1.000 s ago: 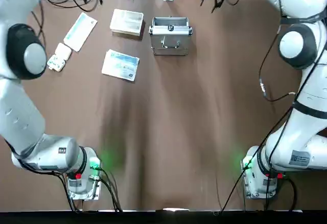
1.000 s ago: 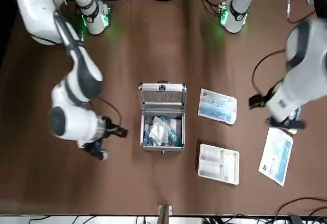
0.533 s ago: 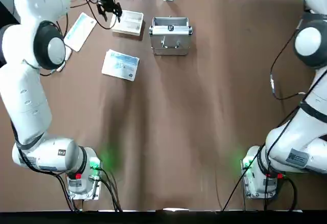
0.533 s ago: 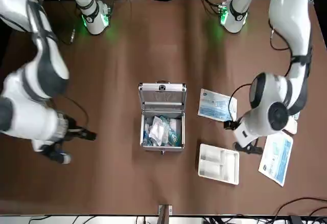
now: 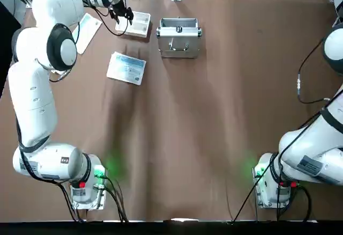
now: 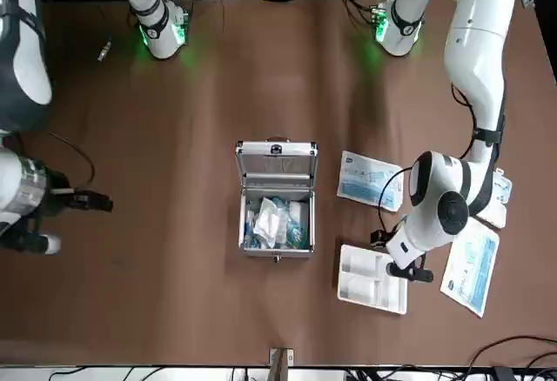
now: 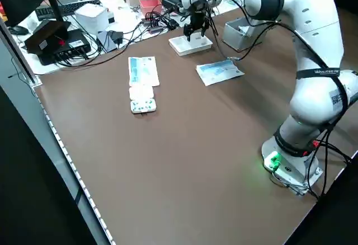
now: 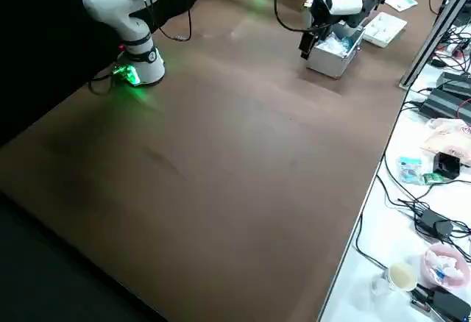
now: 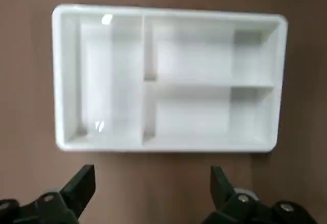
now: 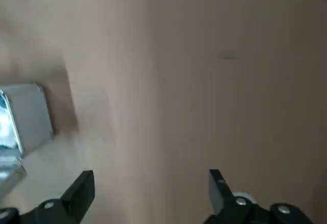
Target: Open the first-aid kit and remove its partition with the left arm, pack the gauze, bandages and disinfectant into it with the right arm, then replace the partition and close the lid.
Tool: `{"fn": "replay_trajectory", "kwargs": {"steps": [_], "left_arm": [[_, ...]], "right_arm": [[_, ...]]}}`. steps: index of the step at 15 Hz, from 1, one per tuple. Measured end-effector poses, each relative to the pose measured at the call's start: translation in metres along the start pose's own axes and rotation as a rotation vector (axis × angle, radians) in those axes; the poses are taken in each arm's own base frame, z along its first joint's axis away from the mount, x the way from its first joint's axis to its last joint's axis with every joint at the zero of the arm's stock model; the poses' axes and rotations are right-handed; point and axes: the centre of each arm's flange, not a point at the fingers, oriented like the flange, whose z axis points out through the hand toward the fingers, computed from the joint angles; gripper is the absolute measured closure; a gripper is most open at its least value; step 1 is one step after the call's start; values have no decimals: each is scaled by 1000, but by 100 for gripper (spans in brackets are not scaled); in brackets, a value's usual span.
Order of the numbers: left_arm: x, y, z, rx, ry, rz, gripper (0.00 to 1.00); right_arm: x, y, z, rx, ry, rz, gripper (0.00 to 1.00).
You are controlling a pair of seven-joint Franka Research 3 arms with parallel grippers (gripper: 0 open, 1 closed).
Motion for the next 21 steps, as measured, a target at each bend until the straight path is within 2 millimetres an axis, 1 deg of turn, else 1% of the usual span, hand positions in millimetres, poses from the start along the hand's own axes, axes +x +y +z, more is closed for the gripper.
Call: {"fn": "replay_trajectory", "kwargs": {"steps": [3, 4, 5, 8, 9, 10, 12, 13, 16, 17, 18, 21], "left_arm": [[6, 4, 14, -3, 67, 12, 0], [8, 4, 18, 2, 82, 18, 0], [10, 3, 21, 4, 94, 21, 1], [15, 5, 32, -2, 134, 25, 1], [15, 6, 38, -4, 141, 25, 3], [15, 6, 40, -5, 140, 25, 5], [14, 5, 43, -4, 136, 25, 9], [14, 5, 45, -4, 133, 25, 14], [13, 4, 51, -3, 125, 24, 18], [12, 4, 53, -3, 123, 24, 19], [12, 4, 54, -3, 121, 25, 23], [10, 1, 61, 2, 112, 35, 24]], "right_arm": [[-18, 28, -30, -53, 0, -32, 1], [-24, 33, -40, -75, 8, -29, 1], [-31, 34, -50, -100, 17, -23, 1], [-55, 18, -74, -115, 44, -13, 1], [-69, 21, -87, -106, 53, -22, 1], [-76, 24, -90, -110, 51, -23, 1], [-87, 30, -89, -124, 73, -15, 1], [-91, 31, -90, -128, 98, -13, 1], [-101, 35, -100, -131, 141, -7, 1], [-103, 36, -102, -131, 144, -5, 1], [-103, 36, -102, -132, 143, -5, 1], [-102, 35, -100, -131, 150, -6, 1]]}}
